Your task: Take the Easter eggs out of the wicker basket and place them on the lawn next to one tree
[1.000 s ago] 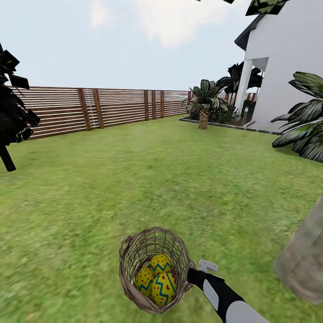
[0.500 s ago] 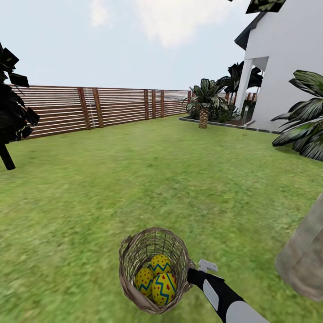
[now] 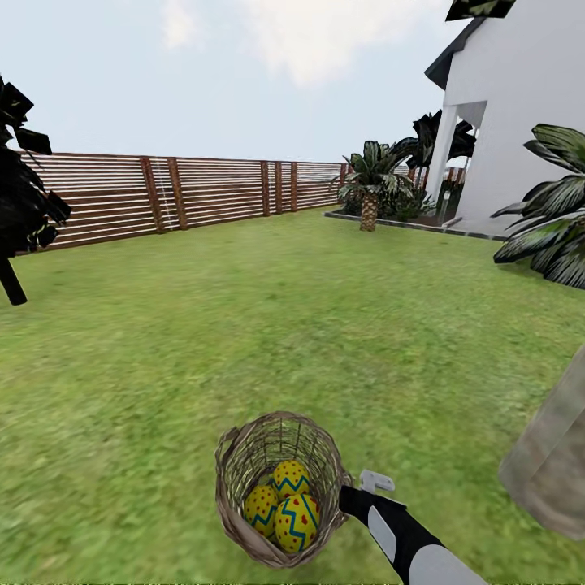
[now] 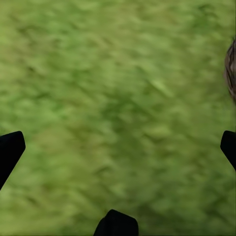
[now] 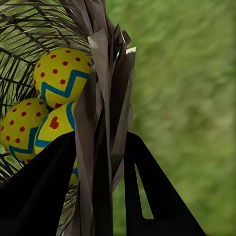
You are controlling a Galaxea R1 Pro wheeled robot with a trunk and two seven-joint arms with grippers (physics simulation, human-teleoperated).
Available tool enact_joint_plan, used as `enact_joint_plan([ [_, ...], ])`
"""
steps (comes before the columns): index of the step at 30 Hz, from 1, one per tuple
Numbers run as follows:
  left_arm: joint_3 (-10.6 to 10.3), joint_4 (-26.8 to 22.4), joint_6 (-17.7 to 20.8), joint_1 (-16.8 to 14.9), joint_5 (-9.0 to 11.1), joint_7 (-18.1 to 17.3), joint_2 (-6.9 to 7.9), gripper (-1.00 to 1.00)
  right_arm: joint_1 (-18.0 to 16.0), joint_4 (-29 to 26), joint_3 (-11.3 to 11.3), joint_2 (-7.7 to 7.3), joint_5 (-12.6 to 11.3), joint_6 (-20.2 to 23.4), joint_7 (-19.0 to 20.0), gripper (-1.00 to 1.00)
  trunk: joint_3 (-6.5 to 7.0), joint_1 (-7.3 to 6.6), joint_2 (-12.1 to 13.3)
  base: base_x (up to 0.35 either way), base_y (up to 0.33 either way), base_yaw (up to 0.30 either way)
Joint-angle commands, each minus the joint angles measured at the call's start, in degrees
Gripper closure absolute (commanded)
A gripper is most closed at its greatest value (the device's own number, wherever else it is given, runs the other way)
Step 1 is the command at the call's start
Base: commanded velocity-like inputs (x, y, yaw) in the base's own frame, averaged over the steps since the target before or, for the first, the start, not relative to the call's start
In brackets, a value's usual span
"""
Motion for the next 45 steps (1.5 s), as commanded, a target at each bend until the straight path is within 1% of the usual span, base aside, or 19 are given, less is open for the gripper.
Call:
enact_joint_plan([
  [1,0.1,-0.08,0.33,0.0,0.23,-0.21,-0.02,-1.0,-0.02,-0.18,-0.46,0.05,-0.25,0.36,0.29,1.0,-0.22,0.22,-0.44,0.0,0.0,0.0],
  [22,0.1,-0.08,0.25,0.0,0.26,-0.24,-0.01,-1.0,-0.03,-0.17,-0.46,0.05,-0.25,0.34,0.29,1.0,-3.99,4.83,-8.86,0.0,0.0,0.0],
  [24,0.1,-0.12,0.25,0.0,0.28,-0.31,-0.01,-1.0,-0.03,-0.16,-0.4,0.05,-0.25,0.34,0.29,1.0,-3.99,4.83,-8.86,0.0,0.0,0.0],
  [25,0.1,-0.14,0.25,0.0,0.28,-0.45,-0.01,-1.0,-0.03,-0.15,-0.39,0.05,-0.25,0.34,0.29,-1.0,-3.99,4.83,-8.86,0.0,0.0,0.0],
  [35,0.1,-0.16,0.25,0.04,0.28,-0.94,-0.01,-1.0,-0.02,-0.16,-0.46,0.05,-0.25,0.34,0.29,-1.0,-3.99,4.83,-8.86,0.0,0.0,0.0],
  [45,0.1,-0.09,0.25,0.09,0.28,-0.95,-0.01,-1.0,-0.02,-0.18,-0.46,0.05,-0.25,0.34,0.29,-1.0,-2.2,2.64,-4.85,-0.007,0.0,0.0],
])
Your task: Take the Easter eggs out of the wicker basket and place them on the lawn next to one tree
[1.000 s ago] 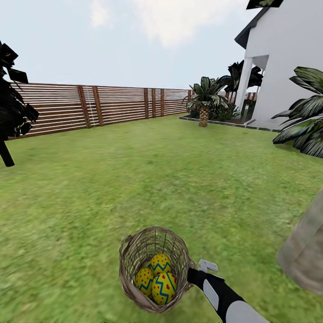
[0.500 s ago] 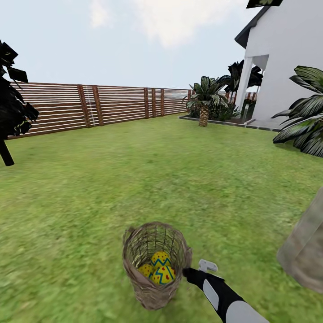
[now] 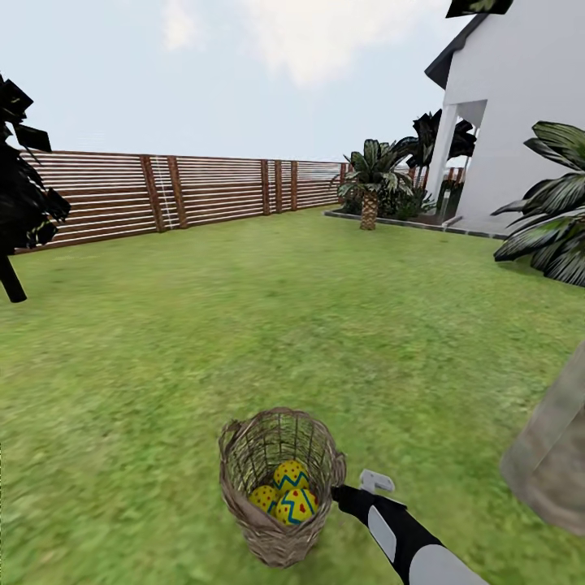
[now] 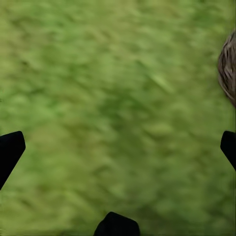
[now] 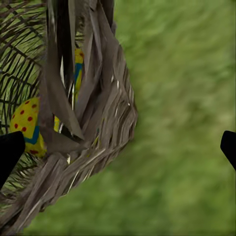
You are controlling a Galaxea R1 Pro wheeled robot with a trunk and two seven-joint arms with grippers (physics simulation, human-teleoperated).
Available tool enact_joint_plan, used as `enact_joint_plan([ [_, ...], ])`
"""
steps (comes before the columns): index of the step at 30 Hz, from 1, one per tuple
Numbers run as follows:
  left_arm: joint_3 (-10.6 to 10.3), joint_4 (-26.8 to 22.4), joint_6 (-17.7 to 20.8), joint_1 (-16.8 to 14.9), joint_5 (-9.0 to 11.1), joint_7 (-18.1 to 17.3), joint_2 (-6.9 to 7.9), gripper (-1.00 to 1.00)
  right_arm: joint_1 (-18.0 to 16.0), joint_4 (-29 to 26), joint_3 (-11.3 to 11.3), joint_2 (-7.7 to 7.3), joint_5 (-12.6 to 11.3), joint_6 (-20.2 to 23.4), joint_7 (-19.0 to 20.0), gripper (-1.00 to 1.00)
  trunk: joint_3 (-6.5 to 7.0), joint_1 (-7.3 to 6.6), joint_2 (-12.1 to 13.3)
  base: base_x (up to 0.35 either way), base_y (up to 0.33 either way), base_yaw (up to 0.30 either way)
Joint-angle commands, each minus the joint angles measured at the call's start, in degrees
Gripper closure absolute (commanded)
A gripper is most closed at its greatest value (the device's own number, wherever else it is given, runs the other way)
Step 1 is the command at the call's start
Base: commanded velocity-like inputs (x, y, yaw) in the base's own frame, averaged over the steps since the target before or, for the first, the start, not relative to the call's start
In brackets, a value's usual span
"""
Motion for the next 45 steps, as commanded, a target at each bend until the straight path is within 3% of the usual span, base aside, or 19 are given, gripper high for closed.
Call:
enact_joint_plan([
  [1,0.11,-0.08,0.34,0.01,0.24,-0.16,-0.01,-1.0,0.0,-0.14,-0.37,0.04,0.01,0.32,0.23,-1.0,0.14,-0.24,0.39,-0.181,0.0,0.0],
  [6,0.13,-0.07,0.34,0.01,0.24,-0.16,-0.01,-1.0,0.02,-0.24,-0.37,0.04,0.02,0.18,0.23,-1.0,1.04,-1.34,2.4,-0.25,0.0,0.0],
  [24,0.18,-0.34,0.33,0.01,0.21,-0.18,0.01,-1.0,0.06,-0.4,-0.7,0.04,0.02,0.02,0.18,-1.0,4.27,-5.29,9.62,-0.009,0.0,0.0],
  [30,0.18,-0.54,0.34,0.0,0.16,-0.17,0.64,-1.0,0.13,-0.4,-1.0,-0.04,-0.16,0.07,0.15,-1.0,5.42,-6.61,12.02,0.0,0.0,-0.039],
  [45,0.18,0.0,-4.16,0.01,0.07,-0.14,3.03,-1.0,8.66,-0.34,-1.2,-0.79,-0.25,-0.6,0.24,-1.0,8.99,-9.9,18.04,0.0,0.0,-0.188],
])
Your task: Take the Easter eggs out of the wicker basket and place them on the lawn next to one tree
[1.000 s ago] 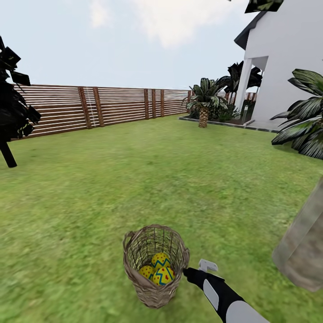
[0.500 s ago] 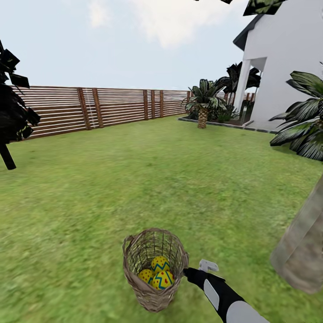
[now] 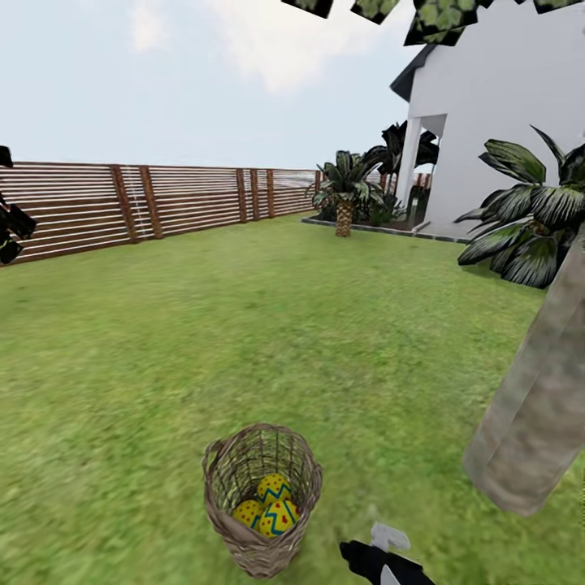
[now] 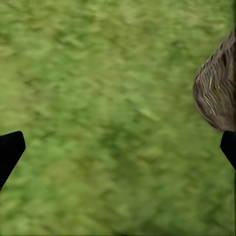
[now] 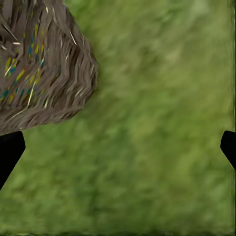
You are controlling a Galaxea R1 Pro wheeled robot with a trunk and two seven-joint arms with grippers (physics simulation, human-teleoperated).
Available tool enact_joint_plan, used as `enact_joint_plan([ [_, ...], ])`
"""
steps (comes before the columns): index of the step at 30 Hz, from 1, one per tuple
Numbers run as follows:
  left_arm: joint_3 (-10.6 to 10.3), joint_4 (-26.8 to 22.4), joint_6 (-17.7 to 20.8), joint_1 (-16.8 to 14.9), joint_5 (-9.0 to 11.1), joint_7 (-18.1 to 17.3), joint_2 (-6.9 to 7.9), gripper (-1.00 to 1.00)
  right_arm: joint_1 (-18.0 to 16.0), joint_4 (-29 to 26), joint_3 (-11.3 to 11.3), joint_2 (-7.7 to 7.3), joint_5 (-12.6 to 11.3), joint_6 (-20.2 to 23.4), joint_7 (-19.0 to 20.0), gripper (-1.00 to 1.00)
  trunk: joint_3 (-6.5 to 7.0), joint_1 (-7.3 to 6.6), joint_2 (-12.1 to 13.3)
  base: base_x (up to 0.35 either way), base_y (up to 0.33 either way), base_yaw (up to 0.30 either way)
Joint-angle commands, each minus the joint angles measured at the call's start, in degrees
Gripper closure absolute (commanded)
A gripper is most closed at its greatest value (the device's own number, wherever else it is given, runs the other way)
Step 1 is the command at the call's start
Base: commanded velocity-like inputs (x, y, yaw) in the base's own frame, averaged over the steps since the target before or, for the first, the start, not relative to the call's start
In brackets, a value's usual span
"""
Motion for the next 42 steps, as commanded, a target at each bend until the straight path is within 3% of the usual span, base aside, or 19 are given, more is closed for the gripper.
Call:
enact_joint_plan([
  [1,0.1,-0.06,0.3,0.01,0.34,-0.15,0.02,-1.0,0.22,-0.1,-0.36,0.03,-0.02,0.3,0.23,-1.0,0.18,-0.23,0.39,0.0,0.0,-0.111],
  [11,0.15,0.05,-0.21,-0.01,0.34,-0.14,0.2,-1.0,1.92,0.43,-0.33,-0.12,0.09,-2.27,0.23,-1.0,2.07,-2.42,4.4,0.0,0.0,-0.03],
  [25,0.11,1.91,-0.17,-0.41,0.31,-0.16,0.68,-1.0,2.05,0.27,-0.33,-0.11,0.03,-2.58,-0.42,-1.0,4.58,-5.5,10.02,0.0,0.0,-0.001],
  [31,0.08,0.24,0.31,-0.41,0.33,-0.18,0.83,-1.0,2.05,0.36,-0.33,-0.17,0.03,-2.59,-0.38,-1.0,5.76,-6.82,12.42,0.0,0.0,-0.133],
  [42,0.03,-8.41,1.38,-0.31,0.24,-0.16,0.95,-1.0,2.17,0.56,-0.36,-0.23,0.1,-2.55,-0.26,-1.0,7.98,-9.23,16.84,0.0,0.0,-0.269],
])
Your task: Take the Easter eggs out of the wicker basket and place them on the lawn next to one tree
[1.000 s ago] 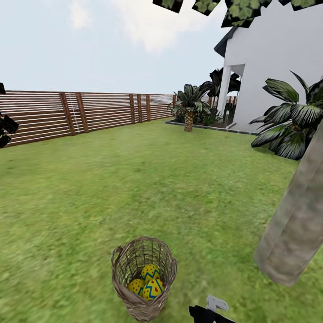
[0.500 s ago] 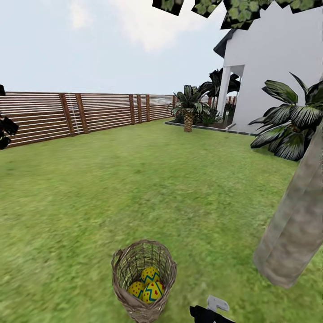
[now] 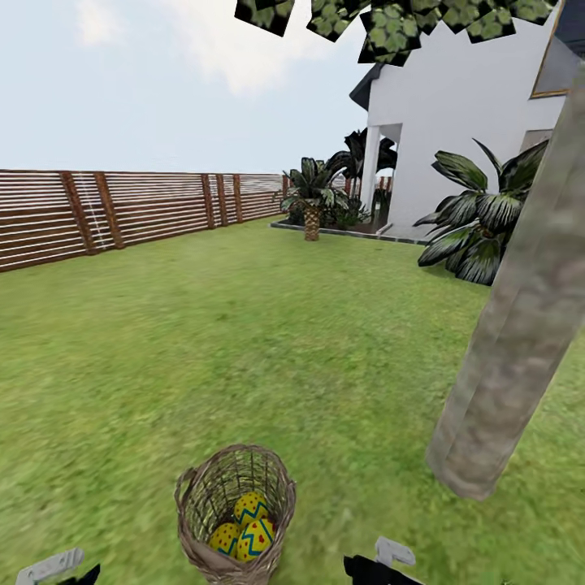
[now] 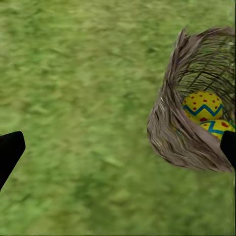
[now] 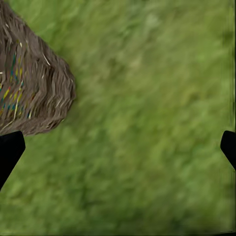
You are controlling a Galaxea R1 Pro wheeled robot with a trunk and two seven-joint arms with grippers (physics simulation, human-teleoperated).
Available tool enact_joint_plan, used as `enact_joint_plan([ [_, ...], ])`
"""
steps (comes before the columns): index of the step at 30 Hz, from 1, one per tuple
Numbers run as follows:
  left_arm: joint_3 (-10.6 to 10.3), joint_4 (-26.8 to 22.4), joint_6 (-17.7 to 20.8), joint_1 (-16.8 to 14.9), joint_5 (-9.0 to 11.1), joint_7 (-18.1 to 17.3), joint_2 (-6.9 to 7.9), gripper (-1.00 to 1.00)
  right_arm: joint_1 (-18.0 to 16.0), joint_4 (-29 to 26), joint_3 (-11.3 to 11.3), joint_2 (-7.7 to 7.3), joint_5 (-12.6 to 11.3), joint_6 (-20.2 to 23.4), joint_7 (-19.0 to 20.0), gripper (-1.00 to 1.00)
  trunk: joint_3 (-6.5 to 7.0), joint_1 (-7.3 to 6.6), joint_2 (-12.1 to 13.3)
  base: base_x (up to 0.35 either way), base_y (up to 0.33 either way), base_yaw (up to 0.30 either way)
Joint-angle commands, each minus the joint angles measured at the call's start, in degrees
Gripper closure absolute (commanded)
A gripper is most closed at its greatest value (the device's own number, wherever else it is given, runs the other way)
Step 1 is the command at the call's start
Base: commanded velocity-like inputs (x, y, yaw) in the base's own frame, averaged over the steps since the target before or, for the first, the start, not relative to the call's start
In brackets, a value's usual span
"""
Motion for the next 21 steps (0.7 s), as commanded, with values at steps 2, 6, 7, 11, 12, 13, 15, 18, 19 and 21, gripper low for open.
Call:
enact_joint_plan([
  [2,0.12,-1.74,2.32,-0.08,-0.33,-0.15,0.05,-1.0,0.02,-0.11,-0.34,0.03,0.01,0.35,0.06,-1.0,0.36,-0.45,0.79,0.0,0.0,-0.285],
  [6,0.14,-3.08,6.89,-1.63,-2.54,-0.11,0.92,-1.0,0.11,-0.05,-0.34,-0.34,0.01,0.37,-0.09,-1.0,1.16,-1.32,2.39,0.0,0.0,-0.286],
  [7,0.13,-3.12,7.2,-2.16,-2.83,-0.11,0.99,-1.0,0.11,-0.03,-0.33,-0.43,0.0,0.37,-0.11,-1.0,1.36,-1.54,2.79,0.0,0.0,-0.286],
  [11,-0.01,-2.96,9.99,-6.65,-4.63,-0.1,1.15,-1.0,0.68,-0.02,-0.4,-0.69,-0.02,0.38,-0.16,-1.0,2.17,-2.42,4.4,0.0,0.0,-0.286],
  [12,-0.08,-2.87,10.71,-7.43,-4.81,-0.09,1.14,-1.0,0.9,-0.02,-0.4,-0.71,-0.03,0.39,-0.17,-1.0,2.37,-2.64,4.8,0.0,0.0,-0.286],
  [13,-0.17,-2.73,11.37,-8.16,-4.96,-0.07,1.13,-1.0,1.12,-0.02,-0.4,-0.72,-0.03,0.39,-0.17,-1.0,2.57,-2.86,5.2,0.0,0.0,-0.286],
  [15,-0.72,-2.34,12.76,-10.04,-5.26,-0.09,1.05,-1.0,1.65,-0.01,-0.39,-0.75,0.01,0.39,-0.18,-1.0,2.97,-3.3,6.0,0.0,0.0,-0.283],
  [18,-3.01,-1.94,13.61,-11.93,-5.46,0.05,0.98,-1.0,2.0,-0.01,-0.35,-0.77,0.04,0.39,-0.22,-1.0,3.57,-3.96,7.21,0.0,0.0,-0.278],
  [19,-4.88,-1.35,13.83,-12.82,-5.53,0.23,0.96,-1.0,2.1,-0.01,-0.36,-0.79,0.04,0.39,-0.24,-1.0,3.77,-4.18,7.61,0.0,0.0,-0.275],
  [21,-7.84,0.71,13.97,-14.39,-5.65,0.44,0.97,-1.0,2.21,0.02,-0.34,-0.95,0.05,0.35,-0.26,-1.0,4.17,-4.62,8.41,0.0,0.0,-0.269],
])
